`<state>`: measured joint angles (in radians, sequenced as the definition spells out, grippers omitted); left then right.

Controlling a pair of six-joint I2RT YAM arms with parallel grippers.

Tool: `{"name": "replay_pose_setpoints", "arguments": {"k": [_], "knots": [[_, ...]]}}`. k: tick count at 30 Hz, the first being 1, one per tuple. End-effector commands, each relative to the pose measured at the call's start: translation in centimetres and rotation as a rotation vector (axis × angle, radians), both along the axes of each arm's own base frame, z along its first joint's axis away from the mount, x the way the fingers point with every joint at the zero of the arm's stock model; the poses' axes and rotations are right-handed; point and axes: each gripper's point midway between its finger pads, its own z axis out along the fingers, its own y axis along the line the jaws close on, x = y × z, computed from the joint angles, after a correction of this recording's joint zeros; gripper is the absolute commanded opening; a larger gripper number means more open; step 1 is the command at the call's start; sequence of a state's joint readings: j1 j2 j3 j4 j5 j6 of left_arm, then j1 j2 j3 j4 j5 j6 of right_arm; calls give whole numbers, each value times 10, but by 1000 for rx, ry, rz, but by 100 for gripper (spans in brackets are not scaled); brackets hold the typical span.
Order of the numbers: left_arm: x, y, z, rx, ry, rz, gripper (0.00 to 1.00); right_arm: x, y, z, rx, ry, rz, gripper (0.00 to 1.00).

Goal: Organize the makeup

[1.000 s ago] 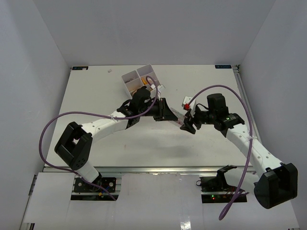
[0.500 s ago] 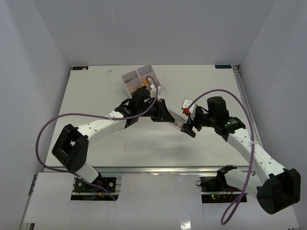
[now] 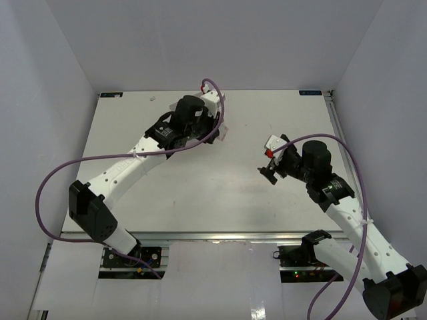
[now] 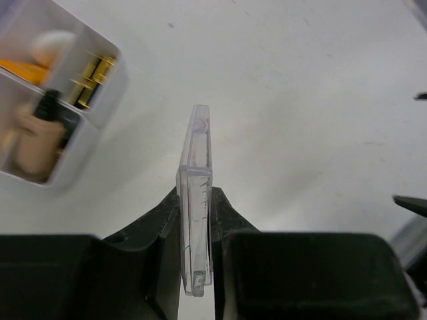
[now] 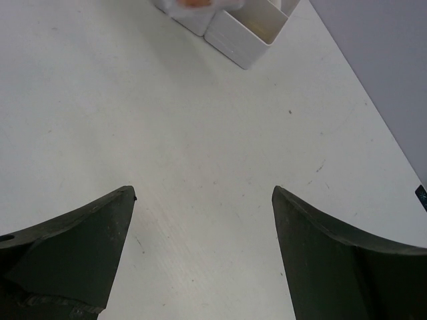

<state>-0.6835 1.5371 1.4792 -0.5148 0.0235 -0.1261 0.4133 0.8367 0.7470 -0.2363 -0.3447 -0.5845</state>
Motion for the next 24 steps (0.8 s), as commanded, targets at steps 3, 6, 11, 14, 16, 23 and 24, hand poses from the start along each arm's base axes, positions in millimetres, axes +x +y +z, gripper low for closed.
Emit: {"name": "replay_pose_setpoints", "arguments": {"k": [3,6,11,14,16,23,24], "knots": [[75,83,21,402,-223,97,4,-16,11,-8,1,-13,123,90],[103,113,26,445,-261,101,3,-19,11,-10,6,-13,130,90],[133,137,26,561,-364,55,2,-19,9,-13,12,-5,125,90],[150,146,23,594,-392,28,2,-19,9,-18,8,14,127,90],[159,146,18,617,-410,-12,3,-17,9,-20,4,22,121,90],[175,137,3,627,-431,-94,4,-14,6,-25,-3,37,106,90],[177,136,0,633,-434,-100,4,-13,6,-25,-4,39,104,90]]}}
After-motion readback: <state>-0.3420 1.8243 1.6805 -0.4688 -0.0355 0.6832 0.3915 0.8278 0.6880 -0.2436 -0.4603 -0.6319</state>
